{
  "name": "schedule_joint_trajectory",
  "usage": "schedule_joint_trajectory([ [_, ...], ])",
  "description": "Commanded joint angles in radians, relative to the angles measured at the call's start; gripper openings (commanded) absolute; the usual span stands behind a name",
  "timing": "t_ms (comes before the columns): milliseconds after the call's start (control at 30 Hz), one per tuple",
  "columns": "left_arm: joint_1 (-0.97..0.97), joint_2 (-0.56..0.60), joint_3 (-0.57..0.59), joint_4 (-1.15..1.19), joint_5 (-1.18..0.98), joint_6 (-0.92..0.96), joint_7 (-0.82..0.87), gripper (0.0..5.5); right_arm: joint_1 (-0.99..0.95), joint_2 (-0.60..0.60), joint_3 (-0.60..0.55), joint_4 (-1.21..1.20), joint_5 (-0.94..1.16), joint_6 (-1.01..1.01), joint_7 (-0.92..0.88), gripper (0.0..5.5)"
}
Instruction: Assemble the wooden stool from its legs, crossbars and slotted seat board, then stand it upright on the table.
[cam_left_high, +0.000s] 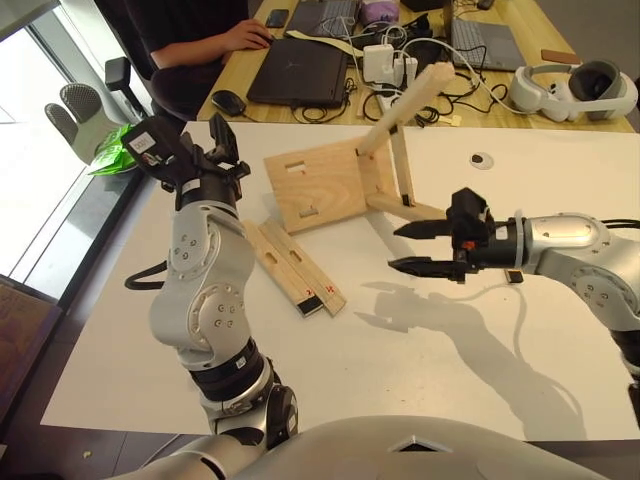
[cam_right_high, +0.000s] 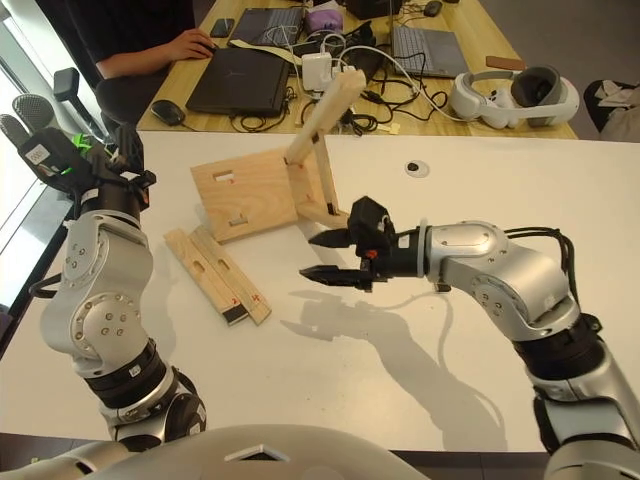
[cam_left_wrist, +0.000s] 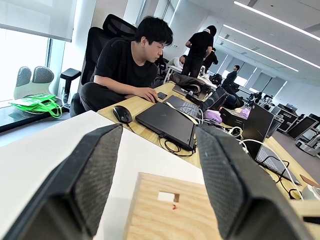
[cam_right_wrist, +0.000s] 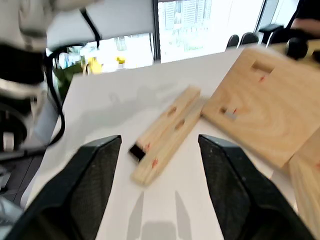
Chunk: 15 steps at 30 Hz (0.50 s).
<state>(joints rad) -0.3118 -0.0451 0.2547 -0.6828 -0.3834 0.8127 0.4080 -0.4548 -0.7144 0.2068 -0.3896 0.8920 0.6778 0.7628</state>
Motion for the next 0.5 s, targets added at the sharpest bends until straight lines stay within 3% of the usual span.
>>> schedule_joint_trajectory([
  [33, -0.009, -0.005, -0.002, 0.009, 0.013, 0.002, -0.006, 2.69, -0.076, 0.081, -0.112, -0.046, 0.15, 0.06, -0.06, 2.86],
  [200, -0.013, -0.006, -0.004, 0.02, 0.017, -0.001, -0.013, 2.69, -0.065, 0.101, -0.136, -0.082, 0.186, 0.109, -0.074, 2.86],
  [333, 0.006, 0.065, -0.059, 0.095, 0.049, 0.022, -0.089, 2.69, 0.018, 0.09, -0.024, -0.081, -0.018, 0.089, -0.101, 2.86],
  [500, -0.088, 0.274, -0.19, 0.465, 0.119, 0.026, -0.341, 2.69, -0.005, 0.352, -0.165, 0.013, 0.039, 0.111, -0.45, 2.86],
])
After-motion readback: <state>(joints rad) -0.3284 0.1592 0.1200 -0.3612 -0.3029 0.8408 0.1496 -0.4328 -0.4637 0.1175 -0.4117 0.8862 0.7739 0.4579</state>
